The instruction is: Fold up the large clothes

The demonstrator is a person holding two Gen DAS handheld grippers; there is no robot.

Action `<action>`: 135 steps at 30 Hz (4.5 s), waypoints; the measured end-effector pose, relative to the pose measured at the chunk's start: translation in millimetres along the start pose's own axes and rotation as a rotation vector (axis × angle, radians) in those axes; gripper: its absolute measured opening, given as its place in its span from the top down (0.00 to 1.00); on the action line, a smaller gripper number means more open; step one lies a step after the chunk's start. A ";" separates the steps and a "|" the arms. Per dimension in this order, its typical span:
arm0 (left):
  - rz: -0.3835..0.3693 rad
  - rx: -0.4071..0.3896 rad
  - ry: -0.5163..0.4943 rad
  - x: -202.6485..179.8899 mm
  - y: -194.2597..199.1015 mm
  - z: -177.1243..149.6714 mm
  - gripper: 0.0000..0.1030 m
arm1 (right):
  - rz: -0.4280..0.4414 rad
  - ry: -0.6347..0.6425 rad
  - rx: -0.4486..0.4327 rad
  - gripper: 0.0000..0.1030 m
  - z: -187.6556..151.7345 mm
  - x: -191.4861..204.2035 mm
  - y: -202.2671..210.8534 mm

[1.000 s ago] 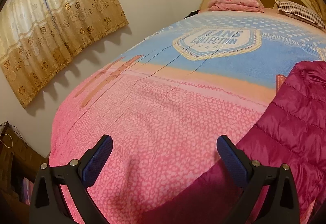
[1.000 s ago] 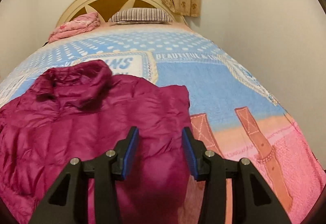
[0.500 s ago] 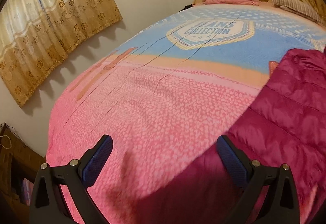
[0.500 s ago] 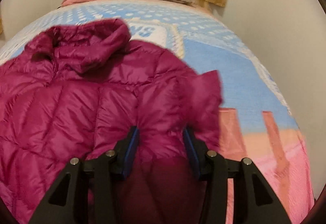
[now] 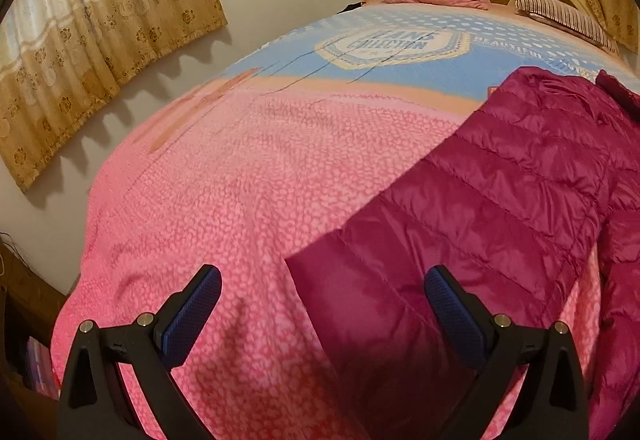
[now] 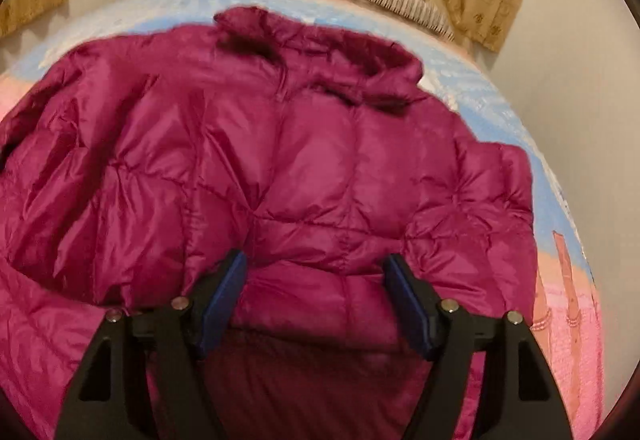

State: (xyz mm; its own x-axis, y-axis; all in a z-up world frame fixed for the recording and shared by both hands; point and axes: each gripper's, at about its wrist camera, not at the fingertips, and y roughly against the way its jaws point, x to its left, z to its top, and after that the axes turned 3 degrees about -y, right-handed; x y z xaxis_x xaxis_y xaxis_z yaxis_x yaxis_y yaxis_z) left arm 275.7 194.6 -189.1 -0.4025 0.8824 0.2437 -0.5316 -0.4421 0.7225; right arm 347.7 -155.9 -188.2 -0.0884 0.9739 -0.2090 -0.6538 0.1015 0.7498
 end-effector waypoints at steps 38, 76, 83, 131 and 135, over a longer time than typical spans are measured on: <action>-0.017 -0.296 -0.088 -9.1 94.6 76.0 0.94 | 0.039 -0.123 -0.148 0.18 -62.5 -57.4 106.0; -0.350 -0.458 -0.467 -352.4 206.9 43.9 0.91 | -0.115 -0.405 -0.151 0.14 -113.7 -209.7 100.2; -0.361 -0.430 -0.536 -379.7 196.6 27.4 0.82 | -0.102 -0.419 -0.141 0.14 -119.8 -208.3 89.9; 0.012 -0.128 -0.208 -251.1 -43.7 148.1 0.03 | 0.102 -0.211 -0.023 0.49 14.1 -50.7 2.5; 0.028 -0.150 -0.229 -257.8 -39.2 141.7 0.03 | 0.101 -0.216 -0.015 0.49 7.3 -50.6 -8.7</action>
State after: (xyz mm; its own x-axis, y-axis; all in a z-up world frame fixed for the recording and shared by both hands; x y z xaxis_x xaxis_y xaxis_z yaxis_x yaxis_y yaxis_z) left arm 505.8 7.4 -188.5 -0.2484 0.8756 0.4142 -0.6341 -0.4702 0.6138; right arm 363.4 -204.6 -179.6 0.0081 0.9999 0.0073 -0.6614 -0.0001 0.7500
